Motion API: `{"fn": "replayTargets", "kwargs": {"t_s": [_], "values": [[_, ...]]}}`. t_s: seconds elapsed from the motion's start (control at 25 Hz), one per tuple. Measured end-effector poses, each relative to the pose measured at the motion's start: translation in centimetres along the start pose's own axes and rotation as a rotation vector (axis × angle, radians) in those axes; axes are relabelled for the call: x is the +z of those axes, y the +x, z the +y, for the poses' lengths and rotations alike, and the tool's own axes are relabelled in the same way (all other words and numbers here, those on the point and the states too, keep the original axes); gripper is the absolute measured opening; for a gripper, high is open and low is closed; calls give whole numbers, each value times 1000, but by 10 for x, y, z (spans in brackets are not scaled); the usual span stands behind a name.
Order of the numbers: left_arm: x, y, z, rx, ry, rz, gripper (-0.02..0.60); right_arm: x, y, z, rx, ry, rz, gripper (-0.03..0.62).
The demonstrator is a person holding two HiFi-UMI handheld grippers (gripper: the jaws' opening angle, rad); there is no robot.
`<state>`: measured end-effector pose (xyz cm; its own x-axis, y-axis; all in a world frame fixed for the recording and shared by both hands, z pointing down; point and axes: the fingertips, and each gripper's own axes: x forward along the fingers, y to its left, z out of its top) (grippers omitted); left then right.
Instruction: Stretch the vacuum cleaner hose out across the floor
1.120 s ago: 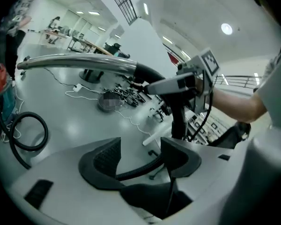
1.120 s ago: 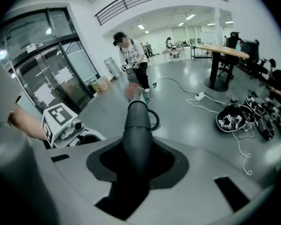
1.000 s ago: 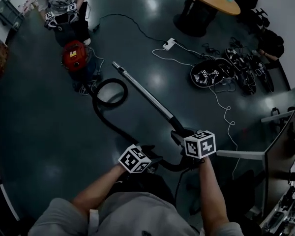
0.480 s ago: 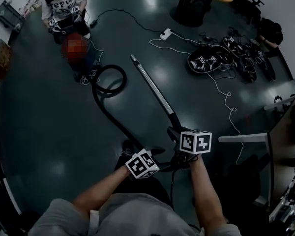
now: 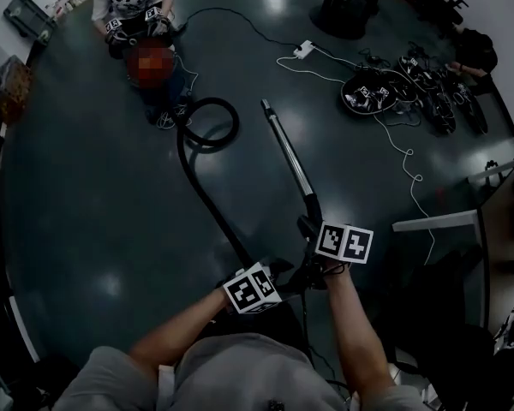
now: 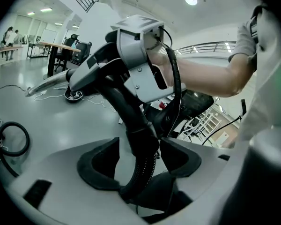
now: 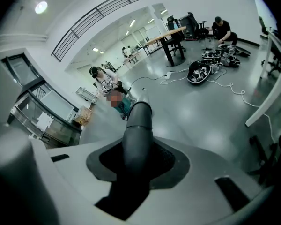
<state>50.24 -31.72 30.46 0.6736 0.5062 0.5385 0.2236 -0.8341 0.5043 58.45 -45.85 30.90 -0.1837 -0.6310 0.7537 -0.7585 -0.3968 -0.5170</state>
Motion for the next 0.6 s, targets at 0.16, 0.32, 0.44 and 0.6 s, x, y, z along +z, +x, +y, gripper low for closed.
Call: {"fn": "replayTargets", "kwargs": {"t_s": [0.16, 0.32, 0.44, 0.6], "values": [[-42, -31, -16, 47, 10, -11, 270, -37, -1, 28, -71, 36, -43, 124], [-84, -62, -38, 85, -16, -8, 270, -70, -2, 63, -96, 91, -62, 124], [-101, -75, -51, 99, 2, -4, 270, -88, -2, 82, -109, 114, -62, 124], [-117, -87, -64, 126, 34, 1, 270, -107, -5, 100, -102, 149, -60, 124]]}}
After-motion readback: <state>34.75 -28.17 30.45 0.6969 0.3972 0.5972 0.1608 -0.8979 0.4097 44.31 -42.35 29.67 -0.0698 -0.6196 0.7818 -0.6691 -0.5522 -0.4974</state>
